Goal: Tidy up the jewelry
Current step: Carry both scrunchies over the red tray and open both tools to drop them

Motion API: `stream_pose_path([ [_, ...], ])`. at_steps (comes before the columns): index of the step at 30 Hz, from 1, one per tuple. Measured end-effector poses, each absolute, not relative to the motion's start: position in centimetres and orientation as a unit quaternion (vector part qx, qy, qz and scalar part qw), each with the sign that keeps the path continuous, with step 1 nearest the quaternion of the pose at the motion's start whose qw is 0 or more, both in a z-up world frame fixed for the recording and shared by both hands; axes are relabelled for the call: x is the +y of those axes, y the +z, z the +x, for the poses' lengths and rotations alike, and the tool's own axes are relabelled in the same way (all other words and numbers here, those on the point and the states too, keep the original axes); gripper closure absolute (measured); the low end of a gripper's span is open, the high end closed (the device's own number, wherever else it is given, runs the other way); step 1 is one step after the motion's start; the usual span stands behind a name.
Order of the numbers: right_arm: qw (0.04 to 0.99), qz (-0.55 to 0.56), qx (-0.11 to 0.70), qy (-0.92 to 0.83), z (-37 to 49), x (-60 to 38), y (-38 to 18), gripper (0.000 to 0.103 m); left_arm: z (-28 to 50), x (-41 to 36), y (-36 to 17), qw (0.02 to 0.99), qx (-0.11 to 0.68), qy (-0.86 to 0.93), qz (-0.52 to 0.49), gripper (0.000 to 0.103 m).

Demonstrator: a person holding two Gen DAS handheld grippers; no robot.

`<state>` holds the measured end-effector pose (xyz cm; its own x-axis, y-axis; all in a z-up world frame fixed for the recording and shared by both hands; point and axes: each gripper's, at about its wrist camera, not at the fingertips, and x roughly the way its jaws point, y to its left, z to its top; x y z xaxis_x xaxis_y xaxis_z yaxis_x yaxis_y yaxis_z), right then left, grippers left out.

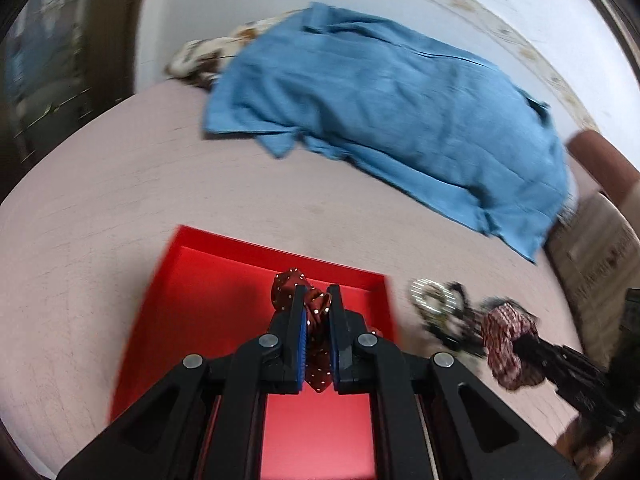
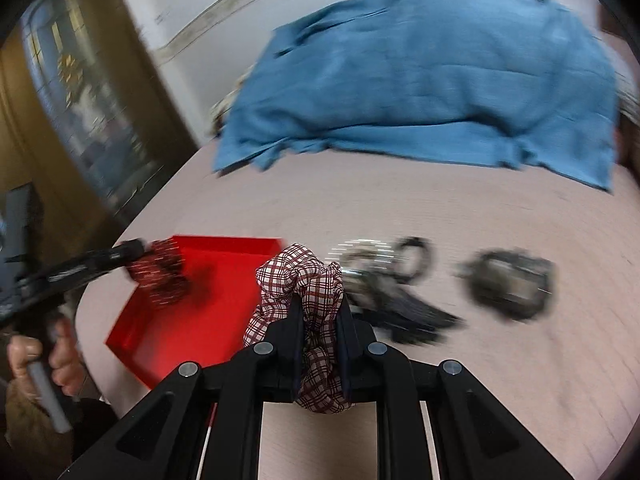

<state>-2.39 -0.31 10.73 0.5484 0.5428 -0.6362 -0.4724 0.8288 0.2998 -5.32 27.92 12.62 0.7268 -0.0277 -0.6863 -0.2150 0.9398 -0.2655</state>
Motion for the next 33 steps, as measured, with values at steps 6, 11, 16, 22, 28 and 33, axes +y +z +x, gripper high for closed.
stream_pose_path([
  [6, 0.849, 0.003, 0.415, 0.325, 0.6, 9.2, 8.6, 0.087, -3.2, 31.7, 10.3, 0.909, 0.374, 0.088, -0.161, 0.094],
  [11, 0.831, 0.000, 0.451, 0.325, 3.5, 13.4, 5.7, 0.087, -2.8, 33.8, 9.3, 0.909, 0.366, 0.089, -0.176, 0.093],
  [16, 0.824, -0.002, 0.469, 0.317, 5.6, 15.1, 4.2, 0.085, -2.4, 34.5, 9.1, 0.908, 0.366, 0.080, -0.190, 0.084],
  [22, 0.834, -0.001, 0.457, 0.308, 5.8, 15.2, 4.7, 0.058, -3.4, 35.2, 10.0, 0.916, 0.331, 0.068, -0.218, 0.049],
  [28, 0.846, 0.010, 0.436, 0.307, 4.9, 13.6, 7.0, 0.047, -4.5, 34.4, 10.7, 0.927, 0.309, 0.073, -0.199, 0.039],
  [33, 0.864, 0.022, 0.405, 0.298, 2.5, 8.4, 9.6, 0.038, -5.6, 31.8, 11.4, 0.935, 0.314, 0.083, -0.144, 0.039],
])
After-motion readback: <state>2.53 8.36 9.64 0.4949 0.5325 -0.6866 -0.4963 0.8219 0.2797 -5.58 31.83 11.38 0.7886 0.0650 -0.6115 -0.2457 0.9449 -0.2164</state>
